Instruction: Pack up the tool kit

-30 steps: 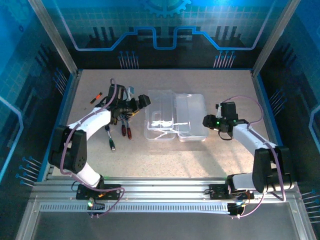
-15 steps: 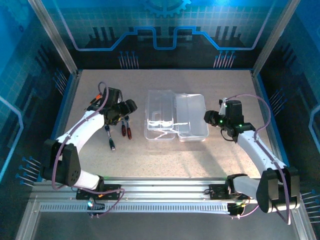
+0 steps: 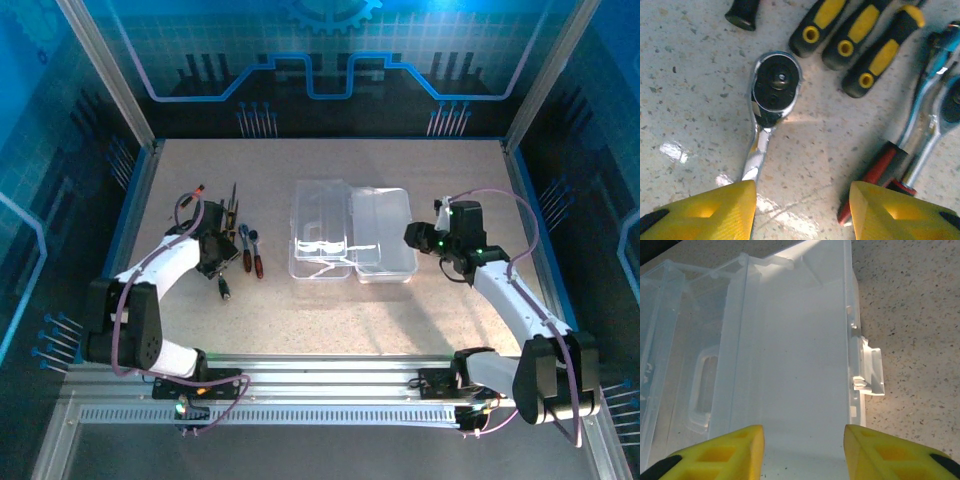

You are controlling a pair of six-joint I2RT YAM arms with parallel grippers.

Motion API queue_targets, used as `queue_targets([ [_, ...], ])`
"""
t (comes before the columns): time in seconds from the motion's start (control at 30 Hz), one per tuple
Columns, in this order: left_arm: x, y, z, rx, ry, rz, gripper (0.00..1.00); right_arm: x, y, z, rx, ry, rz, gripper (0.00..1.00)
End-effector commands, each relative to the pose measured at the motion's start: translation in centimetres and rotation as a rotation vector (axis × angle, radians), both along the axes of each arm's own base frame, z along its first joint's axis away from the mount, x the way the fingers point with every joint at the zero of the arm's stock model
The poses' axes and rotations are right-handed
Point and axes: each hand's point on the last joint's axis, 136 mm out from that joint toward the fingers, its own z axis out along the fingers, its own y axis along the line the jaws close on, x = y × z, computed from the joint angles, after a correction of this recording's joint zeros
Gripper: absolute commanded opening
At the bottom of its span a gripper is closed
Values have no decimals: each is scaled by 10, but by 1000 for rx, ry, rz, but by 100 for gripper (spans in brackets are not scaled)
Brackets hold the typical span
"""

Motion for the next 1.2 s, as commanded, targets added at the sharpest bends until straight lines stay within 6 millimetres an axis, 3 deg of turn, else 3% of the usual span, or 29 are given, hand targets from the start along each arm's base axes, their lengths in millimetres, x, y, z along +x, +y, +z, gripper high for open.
queue_targets([
  [0.0, 0, 16, -11, 54, 42, 15, 51, -3, 11, -1, 22, -3, 39, 46],
  [0.27, 5, 23, -41, 43, 121, 4, 43, -2, 11, 0, 26, -4, 41, 45],
  [0.43, -3, 16, -56, 2, 147, 4, 26, -3, 9, 2, 17, -11, 35, 45],
  [0.67, -25, 8, -51, -47, 126, 15, 21, -2, 9, 6, 12, -20, 39, 45],
  [1.03, -33, -11, -46, -112, 97, -9, 0, -1, 13, 13, 29, -36, 52, 45],
  [1.17, -37, -14, -41, -105, 89, -25, 0, -1, 13, 14, 30, -41, 51, 44],
])
